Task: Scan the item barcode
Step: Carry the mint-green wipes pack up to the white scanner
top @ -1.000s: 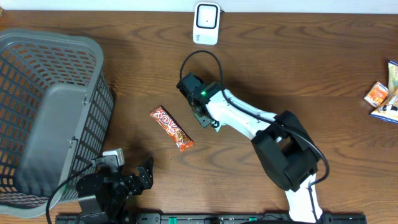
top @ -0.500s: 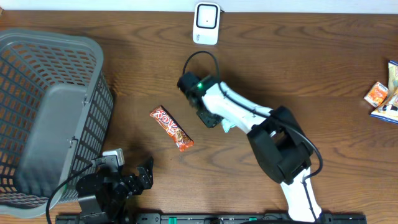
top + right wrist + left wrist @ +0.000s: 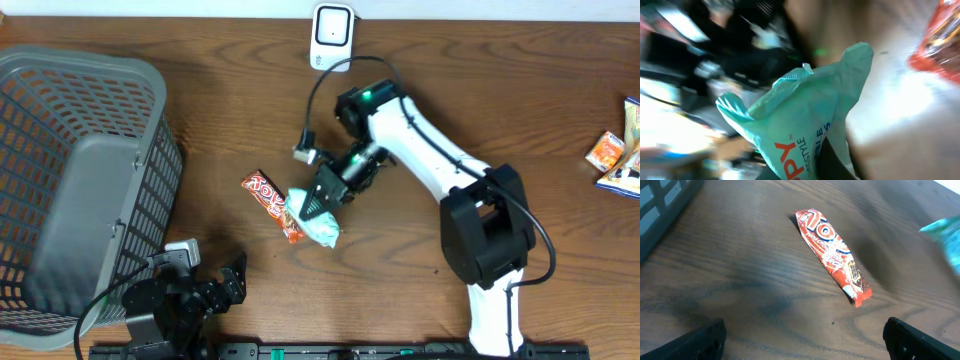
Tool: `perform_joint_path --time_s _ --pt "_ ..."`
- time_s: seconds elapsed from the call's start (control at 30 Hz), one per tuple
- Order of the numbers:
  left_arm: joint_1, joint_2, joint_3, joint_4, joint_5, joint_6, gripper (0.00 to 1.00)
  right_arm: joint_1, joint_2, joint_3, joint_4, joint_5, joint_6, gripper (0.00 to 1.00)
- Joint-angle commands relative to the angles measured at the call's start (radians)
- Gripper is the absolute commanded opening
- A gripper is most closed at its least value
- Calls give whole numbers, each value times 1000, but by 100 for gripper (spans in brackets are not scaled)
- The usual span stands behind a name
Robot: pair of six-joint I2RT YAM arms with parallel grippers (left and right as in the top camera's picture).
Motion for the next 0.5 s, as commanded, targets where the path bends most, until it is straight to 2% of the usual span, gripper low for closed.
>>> perform_joint_path --time_s 0.0,0.07,0.13,0.37,0.47 --pt "2 -2 -2 -3 -6 -2 98 -26 -26 16 -39 -170 314 2" --pt "2 -2 -2 -3 -6 -1 98 -35 -26 16 -60 -170 418 2" --pt "2 -2 -2 -3 -6 -2 98 -40 -26 16 -66 -170 446 1" --pt "2 -2 -2 -3 -6 -2 98 -42 -26 16 -70 -162 435 1" --pt "2 -2 -2 -3 -6 -2 98 -51 -26 16 -119 -162 359 1"
